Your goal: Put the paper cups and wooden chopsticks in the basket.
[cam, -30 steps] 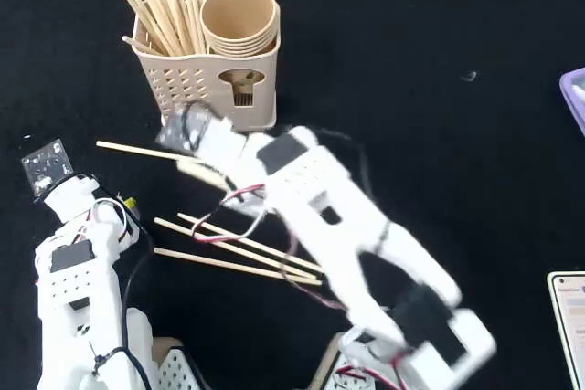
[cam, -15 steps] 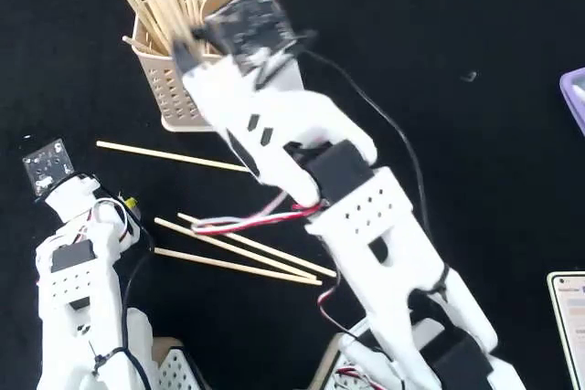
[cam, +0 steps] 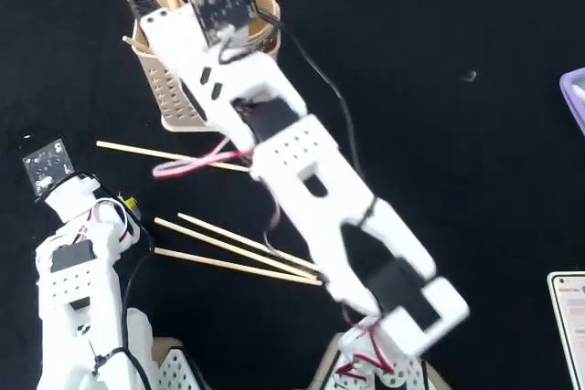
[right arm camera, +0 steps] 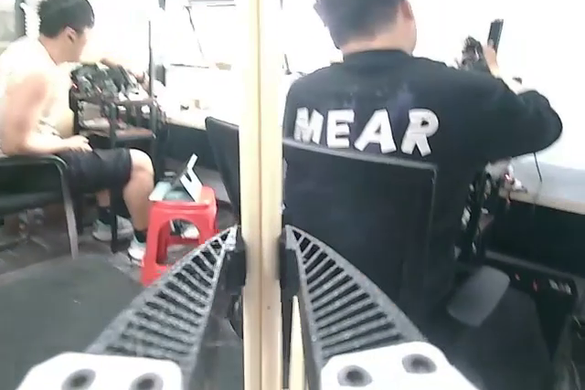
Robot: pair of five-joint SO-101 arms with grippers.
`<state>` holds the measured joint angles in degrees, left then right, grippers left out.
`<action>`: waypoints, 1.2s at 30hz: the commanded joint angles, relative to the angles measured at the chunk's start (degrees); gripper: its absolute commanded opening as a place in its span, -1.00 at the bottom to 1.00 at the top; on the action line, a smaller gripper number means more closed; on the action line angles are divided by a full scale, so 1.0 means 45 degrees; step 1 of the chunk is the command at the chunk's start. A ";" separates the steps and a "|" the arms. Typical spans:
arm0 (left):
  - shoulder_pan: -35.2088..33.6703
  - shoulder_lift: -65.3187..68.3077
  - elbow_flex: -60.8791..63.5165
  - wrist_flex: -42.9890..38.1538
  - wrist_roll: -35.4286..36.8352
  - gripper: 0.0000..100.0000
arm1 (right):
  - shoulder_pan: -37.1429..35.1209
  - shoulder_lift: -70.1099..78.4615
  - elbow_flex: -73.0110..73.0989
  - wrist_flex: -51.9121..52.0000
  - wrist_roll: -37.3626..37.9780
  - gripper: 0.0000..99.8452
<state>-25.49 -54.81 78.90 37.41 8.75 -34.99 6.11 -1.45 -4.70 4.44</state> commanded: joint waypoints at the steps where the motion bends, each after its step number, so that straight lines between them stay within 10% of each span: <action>1: 0.0127 -0.0195 -0.0088 -0.0215 0.0039 -0.58 | 0.0313 0.0850 -0.1416 -0.0039 -0.0117 -0.98; 11: 0.0127 -0.0195 -0.0088 -0.0215 0.0039 -0.58 | 0.0293 0.0889 -0.3917 0.5548 -0.0234 -0.49; 24: 0.0127 -0.0195 -0.0088 -0.0215 0.0039 -0.58 | 0.0234 -0.2335 -0.5792 1.5453 -0.0156 -0.82; 36: 0.0127 -0.0195 -0.0088 -0.0215 0.0039 -0.58 | -0.0879 -0.3057 -0.4034 2.2017 -0.0098 -0.67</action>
<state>-25.49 -54.81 78.90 37.41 8.75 -36.04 -4.44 -22.81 91.38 4.09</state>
